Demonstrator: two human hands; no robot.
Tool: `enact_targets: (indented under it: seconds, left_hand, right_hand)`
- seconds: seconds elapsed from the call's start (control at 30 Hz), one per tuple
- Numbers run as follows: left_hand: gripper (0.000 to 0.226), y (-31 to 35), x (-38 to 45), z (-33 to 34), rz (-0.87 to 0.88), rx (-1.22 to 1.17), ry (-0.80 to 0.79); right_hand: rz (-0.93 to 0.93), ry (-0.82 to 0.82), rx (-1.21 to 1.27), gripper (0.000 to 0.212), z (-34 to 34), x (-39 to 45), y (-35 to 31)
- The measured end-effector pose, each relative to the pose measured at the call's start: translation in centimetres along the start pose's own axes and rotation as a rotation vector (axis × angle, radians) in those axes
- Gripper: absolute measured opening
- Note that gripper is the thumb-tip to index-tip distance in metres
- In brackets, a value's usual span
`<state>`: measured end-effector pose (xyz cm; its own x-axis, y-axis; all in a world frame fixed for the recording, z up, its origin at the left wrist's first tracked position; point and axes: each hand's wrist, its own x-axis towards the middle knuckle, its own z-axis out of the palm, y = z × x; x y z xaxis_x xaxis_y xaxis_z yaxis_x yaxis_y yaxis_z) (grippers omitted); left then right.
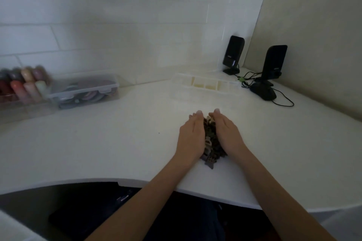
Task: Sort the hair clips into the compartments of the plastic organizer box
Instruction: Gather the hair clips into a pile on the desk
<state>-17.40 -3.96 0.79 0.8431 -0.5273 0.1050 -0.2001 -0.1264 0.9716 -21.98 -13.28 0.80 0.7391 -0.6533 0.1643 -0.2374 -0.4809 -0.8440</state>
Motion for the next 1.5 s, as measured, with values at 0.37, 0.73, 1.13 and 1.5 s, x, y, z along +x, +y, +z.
enact_targets:
  seconds: [0.37,0.73,1.13,1.5]
  left_hand:
    - [0.054,-1.4,4.0,-3.0,-0.063,-0.146,-0.030]
    - [0.042,-1.2,5.6,-5.0,0.140,-0.077,0.146]
    - [0.040,-3.4,10.6,-7.3,0.024,-0.066,0.221]
    - [0.062,-2.4,13.0,-13.7,-0.437,-0.711,0.028]
  right_hand:
    - [-0.456,-0.250,-0.639,0.090,-0.5,-2.5,0.7]
    - [-0.149,0.250,-0.094,0.041,-2.0,1.8,1.0]
    - [-0.077,0.103,-0.723,0.010,-0.2,10.8,-1.7]
    - [-0.287,0.194,-0.604,0.010,2.3,8.2,-2.8]
